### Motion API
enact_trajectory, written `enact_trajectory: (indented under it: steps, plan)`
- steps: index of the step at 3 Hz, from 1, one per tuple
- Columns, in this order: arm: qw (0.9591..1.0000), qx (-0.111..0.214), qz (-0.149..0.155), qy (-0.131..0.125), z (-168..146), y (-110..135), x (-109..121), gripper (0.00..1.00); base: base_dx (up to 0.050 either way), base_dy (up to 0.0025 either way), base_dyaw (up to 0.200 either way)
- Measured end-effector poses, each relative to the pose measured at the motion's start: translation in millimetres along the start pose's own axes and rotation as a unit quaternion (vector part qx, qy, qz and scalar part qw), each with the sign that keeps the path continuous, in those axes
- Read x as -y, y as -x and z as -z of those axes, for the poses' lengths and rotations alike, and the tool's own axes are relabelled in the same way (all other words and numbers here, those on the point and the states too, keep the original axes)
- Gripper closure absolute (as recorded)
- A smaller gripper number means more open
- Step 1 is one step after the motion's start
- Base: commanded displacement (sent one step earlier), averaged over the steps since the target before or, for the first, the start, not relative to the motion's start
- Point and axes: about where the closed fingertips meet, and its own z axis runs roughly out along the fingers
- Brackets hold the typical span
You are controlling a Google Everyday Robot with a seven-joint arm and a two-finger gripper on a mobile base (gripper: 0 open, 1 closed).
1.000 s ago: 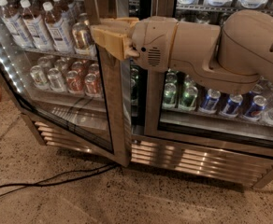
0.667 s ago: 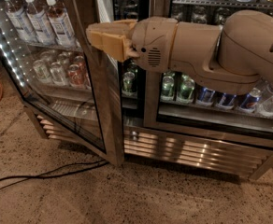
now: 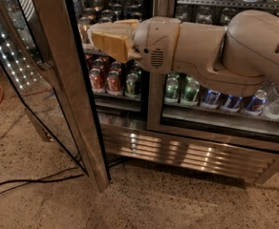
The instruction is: Open left fridge door
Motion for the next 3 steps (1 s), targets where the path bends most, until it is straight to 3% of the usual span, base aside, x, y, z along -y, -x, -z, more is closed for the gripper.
enact_trajectory:
  steps: [2,3]
  plan:
    - [1.0,0.0,0.0,0.0,0.0,0.0,0.0,1.0,0.0,-0.00001,0.193]
    - [1.0,0.0,0.0,0.0,0.0,0.0,0.0,1.0,0.0,0.00014,-0.201]
